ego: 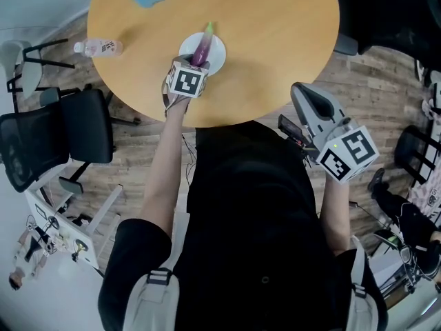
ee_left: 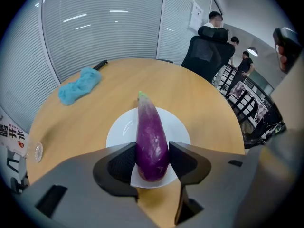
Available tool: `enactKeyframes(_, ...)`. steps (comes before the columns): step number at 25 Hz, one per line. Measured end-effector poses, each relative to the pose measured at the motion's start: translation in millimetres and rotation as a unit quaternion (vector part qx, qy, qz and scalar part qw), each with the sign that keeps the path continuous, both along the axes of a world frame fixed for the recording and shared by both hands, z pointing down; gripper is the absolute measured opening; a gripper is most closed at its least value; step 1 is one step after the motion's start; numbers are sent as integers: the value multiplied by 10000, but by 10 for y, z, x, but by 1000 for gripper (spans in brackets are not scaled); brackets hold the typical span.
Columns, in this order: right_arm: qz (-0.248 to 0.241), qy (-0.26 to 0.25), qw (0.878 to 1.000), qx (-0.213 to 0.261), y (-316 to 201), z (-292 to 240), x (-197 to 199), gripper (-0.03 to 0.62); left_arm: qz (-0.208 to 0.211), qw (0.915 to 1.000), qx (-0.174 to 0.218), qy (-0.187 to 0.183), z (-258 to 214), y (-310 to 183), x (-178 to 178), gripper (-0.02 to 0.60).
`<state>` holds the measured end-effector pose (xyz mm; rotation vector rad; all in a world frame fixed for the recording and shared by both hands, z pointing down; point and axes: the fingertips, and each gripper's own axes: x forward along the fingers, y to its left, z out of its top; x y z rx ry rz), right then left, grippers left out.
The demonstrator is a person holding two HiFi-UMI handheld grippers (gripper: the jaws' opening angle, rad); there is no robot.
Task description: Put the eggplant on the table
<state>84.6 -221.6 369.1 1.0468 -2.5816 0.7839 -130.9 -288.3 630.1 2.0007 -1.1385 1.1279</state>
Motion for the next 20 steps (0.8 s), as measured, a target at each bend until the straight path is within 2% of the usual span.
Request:
enactKeyframes(13,99,11,9999,-32,-17,12,27,17,212,9995,73,-212,45,2,-4,227)
enactKeyframes(20,111,24,9999,-34,-12,18,49,17,205,9995,191,-157,1,-26,18,253)
